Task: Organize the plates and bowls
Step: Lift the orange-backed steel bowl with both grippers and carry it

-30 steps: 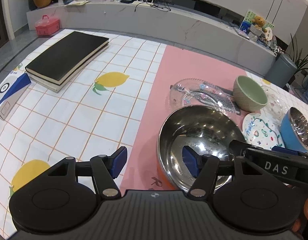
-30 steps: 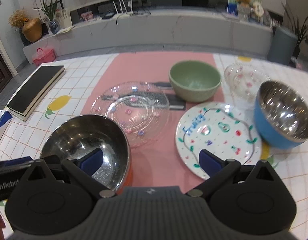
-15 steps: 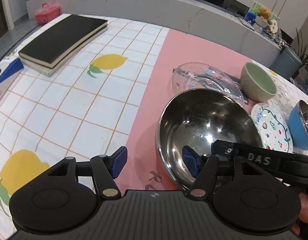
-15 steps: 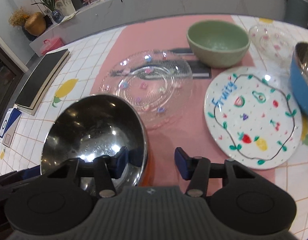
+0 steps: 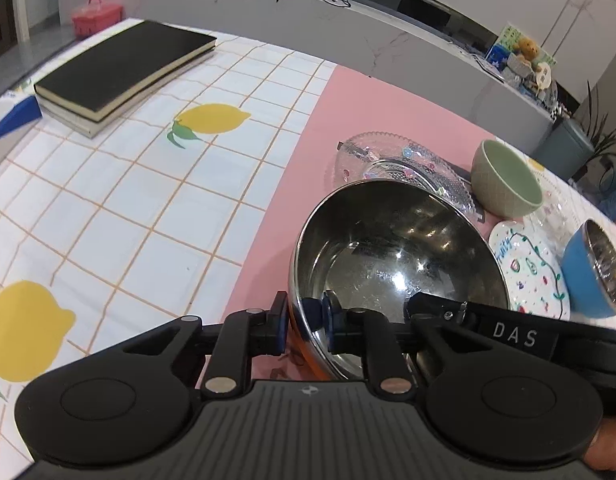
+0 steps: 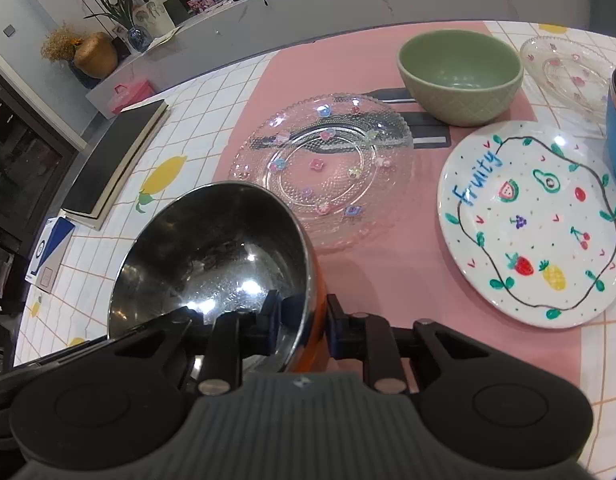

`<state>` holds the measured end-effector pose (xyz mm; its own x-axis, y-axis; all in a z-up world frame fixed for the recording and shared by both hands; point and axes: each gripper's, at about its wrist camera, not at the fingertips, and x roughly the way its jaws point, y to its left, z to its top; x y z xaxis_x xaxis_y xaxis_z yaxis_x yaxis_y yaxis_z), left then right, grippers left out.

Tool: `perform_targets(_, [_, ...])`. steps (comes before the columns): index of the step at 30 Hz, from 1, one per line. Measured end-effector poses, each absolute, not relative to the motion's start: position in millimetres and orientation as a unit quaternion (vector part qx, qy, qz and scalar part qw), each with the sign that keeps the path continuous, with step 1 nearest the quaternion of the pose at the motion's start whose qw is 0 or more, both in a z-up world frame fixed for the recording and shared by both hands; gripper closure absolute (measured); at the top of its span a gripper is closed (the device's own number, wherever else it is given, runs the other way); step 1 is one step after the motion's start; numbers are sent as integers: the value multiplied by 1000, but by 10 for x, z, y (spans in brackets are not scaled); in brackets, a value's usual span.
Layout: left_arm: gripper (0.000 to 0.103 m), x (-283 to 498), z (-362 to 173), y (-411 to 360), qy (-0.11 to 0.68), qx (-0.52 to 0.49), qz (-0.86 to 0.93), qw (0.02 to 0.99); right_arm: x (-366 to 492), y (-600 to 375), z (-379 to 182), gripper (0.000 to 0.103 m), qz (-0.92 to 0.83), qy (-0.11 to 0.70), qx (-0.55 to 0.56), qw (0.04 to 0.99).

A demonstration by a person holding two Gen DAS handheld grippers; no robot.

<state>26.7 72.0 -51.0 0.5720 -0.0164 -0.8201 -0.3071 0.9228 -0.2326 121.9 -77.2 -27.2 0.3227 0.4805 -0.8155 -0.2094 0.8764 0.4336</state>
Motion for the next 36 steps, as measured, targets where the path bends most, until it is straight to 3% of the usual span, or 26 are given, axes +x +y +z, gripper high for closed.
perform_targets(17, [85,184,-317,503,456,-184,28,870,1141,-1240,-6,89,204,531,155,808])
perform_targets(36, [85,-107,-174,-2,479,-163,-69,860,591,-1962,184,87,193,529,161,810])
